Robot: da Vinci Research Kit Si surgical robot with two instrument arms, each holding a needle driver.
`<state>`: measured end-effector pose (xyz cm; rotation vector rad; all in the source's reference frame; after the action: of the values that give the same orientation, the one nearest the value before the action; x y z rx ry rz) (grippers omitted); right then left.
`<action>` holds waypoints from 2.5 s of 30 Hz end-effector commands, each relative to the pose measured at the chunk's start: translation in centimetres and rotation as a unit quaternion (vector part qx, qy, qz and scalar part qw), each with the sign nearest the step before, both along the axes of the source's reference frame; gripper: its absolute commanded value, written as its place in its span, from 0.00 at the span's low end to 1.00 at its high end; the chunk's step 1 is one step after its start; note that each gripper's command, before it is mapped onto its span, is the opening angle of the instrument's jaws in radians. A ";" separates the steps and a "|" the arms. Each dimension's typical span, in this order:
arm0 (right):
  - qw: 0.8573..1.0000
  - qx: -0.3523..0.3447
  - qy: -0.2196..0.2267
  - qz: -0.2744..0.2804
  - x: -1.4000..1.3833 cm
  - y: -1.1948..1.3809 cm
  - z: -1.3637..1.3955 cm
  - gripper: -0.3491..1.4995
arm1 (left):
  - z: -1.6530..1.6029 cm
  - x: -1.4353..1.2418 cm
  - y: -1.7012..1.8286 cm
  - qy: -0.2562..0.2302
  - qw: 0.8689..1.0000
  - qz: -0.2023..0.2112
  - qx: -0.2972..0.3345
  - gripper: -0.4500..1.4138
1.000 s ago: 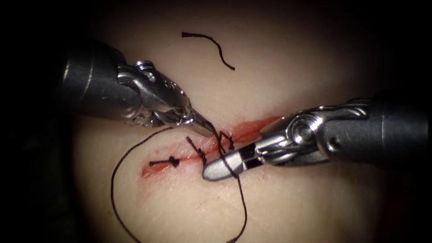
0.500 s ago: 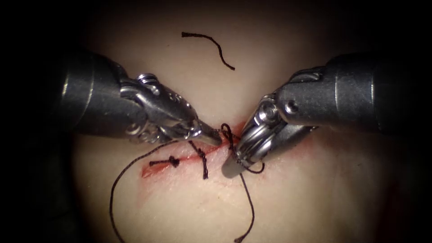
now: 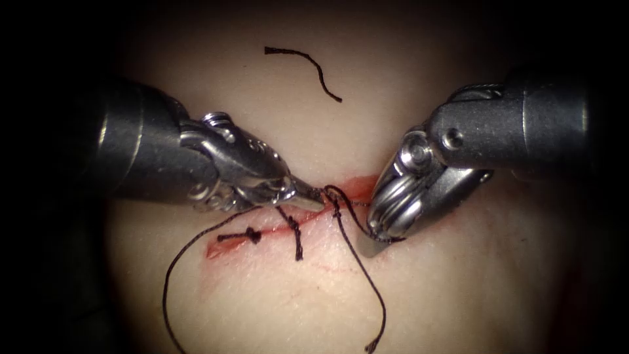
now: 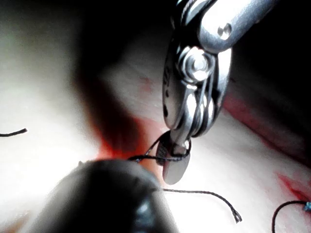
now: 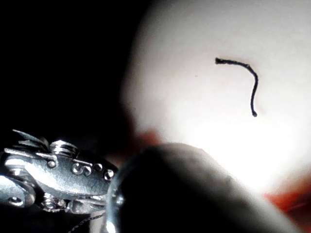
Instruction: Wound Closure
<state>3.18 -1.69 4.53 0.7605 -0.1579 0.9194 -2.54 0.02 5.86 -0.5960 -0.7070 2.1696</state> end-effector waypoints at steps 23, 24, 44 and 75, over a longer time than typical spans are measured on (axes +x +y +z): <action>1.000 0.010 -0.019 -0.002 0.17 -0.26 0.29 0.35 | 0.11 -0.08 -0.04 0.003 1.000 -0.005 -0.005 0.00; 1.000 0.011 -0.018 -0.003 0.17 -0.27 0.30 0.30 | 0.11 -0.08 -0.05 0.004 1.000 -0.005 -0.005 0.00; 0.987 -0.081 0.140 0.019 -0.02 0.71 0.33 0.00 | 0.01 0.22 -0.57 0.023 0.988 0.099 0.118 0.00; 0.562 -0.380 0.437 -0.591 0.09 1.40 0.97 0.00 | -0.30 -0.17 -1.55 -0.004 0.951 0.226 0.212 0.00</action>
<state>3.19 -0.32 5.47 0.0656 0.5596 -0.7977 -2.67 -1.55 5.51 -0.2282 -1.3907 2.3125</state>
